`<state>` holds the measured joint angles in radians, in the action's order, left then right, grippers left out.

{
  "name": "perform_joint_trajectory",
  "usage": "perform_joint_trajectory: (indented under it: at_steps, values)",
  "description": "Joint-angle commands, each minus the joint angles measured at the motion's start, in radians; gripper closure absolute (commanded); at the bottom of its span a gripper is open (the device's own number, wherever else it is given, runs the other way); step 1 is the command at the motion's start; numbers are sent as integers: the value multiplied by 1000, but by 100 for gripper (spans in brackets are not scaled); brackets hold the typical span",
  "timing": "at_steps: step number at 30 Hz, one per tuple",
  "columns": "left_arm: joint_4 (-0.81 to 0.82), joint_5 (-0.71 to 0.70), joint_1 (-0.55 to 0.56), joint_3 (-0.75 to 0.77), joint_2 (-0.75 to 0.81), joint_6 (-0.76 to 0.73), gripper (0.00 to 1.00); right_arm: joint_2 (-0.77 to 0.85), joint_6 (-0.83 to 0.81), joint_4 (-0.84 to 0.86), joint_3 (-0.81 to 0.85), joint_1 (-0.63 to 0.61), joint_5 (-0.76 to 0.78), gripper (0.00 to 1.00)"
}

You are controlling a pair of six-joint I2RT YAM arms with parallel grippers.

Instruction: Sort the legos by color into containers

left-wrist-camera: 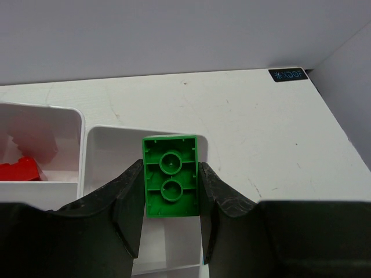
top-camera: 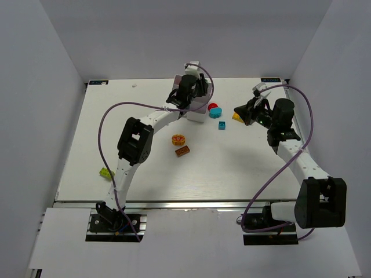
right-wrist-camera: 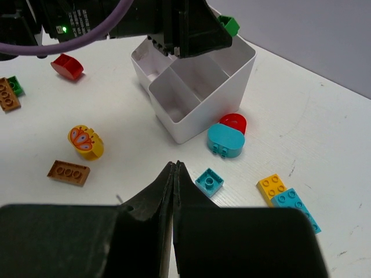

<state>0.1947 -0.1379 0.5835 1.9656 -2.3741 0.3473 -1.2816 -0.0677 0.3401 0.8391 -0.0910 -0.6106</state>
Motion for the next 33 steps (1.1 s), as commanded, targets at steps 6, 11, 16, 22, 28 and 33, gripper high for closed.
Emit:
perform_joint_trajectory:
  at_steps: [6,11,16,22,28,33]
  values:
    - [-8,-42,-1,96,24,-28,55,33,9,25,-11,5,-28,100]
    - [-18,-45,-1,96,19,-36,48,30,11,23,-12,5,-32,100]
    - [-23,-51,-1,98,9,-36,47,27,12,23,-6,5,-32,100]
    - [-23,-58,-1,102,1,-31,47,25,11,25,-5,5,-32,100]
    - [-8,-81,-1,142,79,-11,57,22,-32,-21,15,5,-64,89]
    - [-133,-56,-51,40,310,128,100,-2,-72,-70,49,5,-16,34]
